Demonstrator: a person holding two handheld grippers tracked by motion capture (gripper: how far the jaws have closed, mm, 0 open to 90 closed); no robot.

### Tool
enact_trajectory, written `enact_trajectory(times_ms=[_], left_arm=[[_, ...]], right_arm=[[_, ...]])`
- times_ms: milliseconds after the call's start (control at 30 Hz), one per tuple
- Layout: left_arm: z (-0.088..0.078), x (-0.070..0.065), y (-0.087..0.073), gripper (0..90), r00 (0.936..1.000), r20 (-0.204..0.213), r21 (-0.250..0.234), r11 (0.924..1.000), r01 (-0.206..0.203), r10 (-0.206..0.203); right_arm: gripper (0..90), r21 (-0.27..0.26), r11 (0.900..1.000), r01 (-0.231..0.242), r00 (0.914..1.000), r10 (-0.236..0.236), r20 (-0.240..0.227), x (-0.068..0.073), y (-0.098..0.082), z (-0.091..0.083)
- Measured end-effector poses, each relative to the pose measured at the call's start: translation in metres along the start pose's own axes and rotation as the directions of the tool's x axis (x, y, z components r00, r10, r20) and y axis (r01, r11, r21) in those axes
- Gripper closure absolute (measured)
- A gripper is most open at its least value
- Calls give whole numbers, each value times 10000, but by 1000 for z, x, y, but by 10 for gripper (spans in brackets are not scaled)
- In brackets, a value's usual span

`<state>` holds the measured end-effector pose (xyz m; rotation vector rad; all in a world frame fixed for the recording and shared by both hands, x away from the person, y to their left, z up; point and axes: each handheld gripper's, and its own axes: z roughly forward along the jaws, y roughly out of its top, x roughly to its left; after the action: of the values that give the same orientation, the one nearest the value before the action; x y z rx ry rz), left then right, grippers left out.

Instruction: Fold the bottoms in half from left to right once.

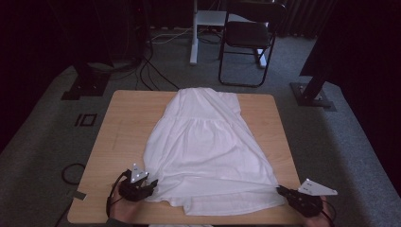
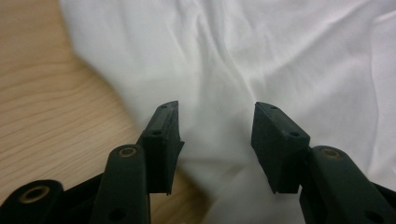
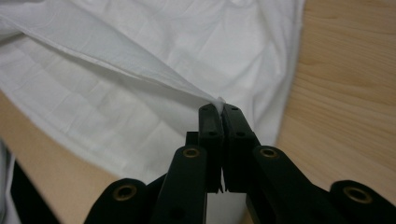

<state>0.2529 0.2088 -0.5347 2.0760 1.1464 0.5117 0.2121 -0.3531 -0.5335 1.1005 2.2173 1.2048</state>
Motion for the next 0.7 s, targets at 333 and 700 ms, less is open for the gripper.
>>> enact_trajectory(times_ms=[333, 700], left_arm=[[-5, 3, 9, 438, 9996, -279, -404, 9992, -77, 66], [44, 45, 58, 406, 9952, -802, -782, 9957, 495, -558]], right_arm=[[571, -984, 9938, -515, 9960, 439, -783, -9, -24, -31], [505, -584, 9958, -705, 9973, 716, 181, -36, 43, 56]])
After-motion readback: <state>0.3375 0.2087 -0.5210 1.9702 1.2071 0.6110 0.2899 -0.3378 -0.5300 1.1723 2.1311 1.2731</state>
